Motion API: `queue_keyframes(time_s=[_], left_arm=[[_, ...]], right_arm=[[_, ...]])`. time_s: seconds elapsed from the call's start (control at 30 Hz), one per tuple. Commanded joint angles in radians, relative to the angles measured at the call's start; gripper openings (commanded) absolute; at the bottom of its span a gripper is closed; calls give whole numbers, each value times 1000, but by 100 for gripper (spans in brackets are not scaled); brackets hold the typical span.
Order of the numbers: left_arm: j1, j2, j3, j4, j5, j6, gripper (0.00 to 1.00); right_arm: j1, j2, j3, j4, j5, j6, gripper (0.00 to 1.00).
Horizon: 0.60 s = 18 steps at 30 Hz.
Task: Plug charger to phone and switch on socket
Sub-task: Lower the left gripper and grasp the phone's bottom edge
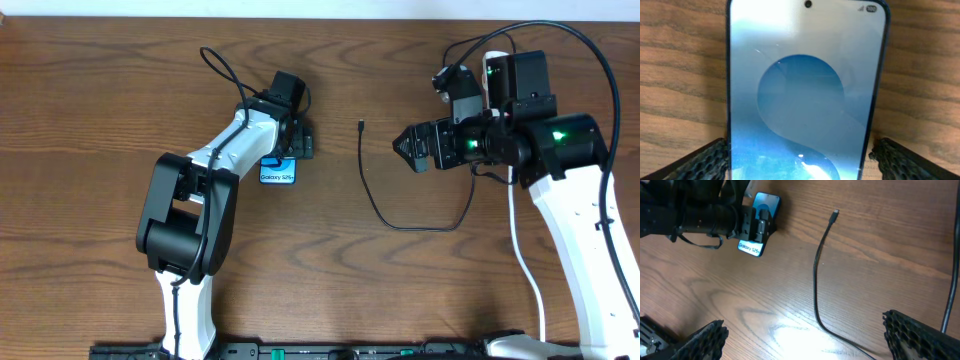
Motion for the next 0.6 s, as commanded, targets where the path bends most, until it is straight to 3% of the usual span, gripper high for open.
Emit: queue_keyframes(time_s=[0.0, 0.4, 0.57], left_arm=[[4, 40, 2, 13, -21, -2, 89], [4, 40, 2, 5, -21, -2, 61], [4, 35, 4, 1, -21, -2, 55]], right_arm=[[7, 18, 12, -1, -10, -9, 99], [7, 24, 12, 0, -9, -10, 99], [7, 24, 12, 2, -9, -10, 99]])
